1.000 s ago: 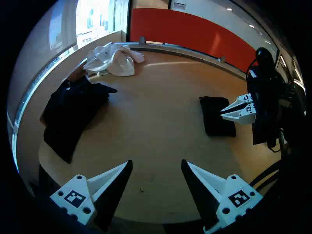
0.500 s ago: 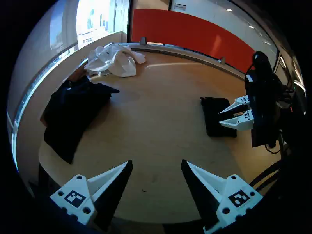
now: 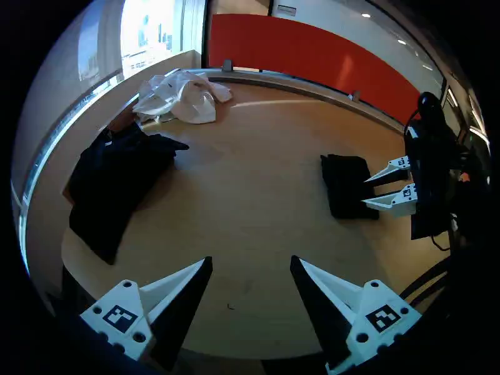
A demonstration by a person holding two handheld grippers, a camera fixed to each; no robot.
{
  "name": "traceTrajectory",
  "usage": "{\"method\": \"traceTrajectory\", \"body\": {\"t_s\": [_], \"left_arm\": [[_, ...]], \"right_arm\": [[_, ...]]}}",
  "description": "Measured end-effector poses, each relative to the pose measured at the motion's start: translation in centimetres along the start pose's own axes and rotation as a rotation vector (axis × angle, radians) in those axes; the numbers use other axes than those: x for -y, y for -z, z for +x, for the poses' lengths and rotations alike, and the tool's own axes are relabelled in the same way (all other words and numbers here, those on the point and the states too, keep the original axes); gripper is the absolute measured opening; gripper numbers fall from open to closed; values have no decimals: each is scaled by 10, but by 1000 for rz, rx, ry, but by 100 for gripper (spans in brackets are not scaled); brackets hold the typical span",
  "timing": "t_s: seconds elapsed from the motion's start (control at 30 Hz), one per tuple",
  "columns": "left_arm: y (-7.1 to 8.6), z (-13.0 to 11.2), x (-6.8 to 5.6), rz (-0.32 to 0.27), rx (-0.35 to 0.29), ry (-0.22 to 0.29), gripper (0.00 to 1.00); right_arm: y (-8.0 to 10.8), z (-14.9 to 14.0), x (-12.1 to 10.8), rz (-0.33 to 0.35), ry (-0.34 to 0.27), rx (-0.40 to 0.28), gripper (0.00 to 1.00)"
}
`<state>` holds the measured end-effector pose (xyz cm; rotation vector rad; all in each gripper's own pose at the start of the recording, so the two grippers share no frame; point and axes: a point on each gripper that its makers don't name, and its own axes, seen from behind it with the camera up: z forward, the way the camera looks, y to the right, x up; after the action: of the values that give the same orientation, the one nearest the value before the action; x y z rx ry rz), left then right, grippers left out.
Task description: Fold towel
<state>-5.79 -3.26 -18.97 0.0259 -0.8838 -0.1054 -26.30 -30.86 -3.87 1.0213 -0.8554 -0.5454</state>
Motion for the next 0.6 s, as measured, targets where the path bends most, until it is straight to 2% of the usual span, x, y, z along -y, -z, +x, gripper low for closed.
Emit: {"method": "traceTrajectory", "body": {"t_s": [0.3,0.6], "left_arm": [[-2,1,-5,-5,1,-10,92],[-4,-1,-13,-11,6,-16,92]], "right_arm": [[17,-36,-9,-40,-51,25,61],[23,-60,-9,-51,-87,43,60]]}}
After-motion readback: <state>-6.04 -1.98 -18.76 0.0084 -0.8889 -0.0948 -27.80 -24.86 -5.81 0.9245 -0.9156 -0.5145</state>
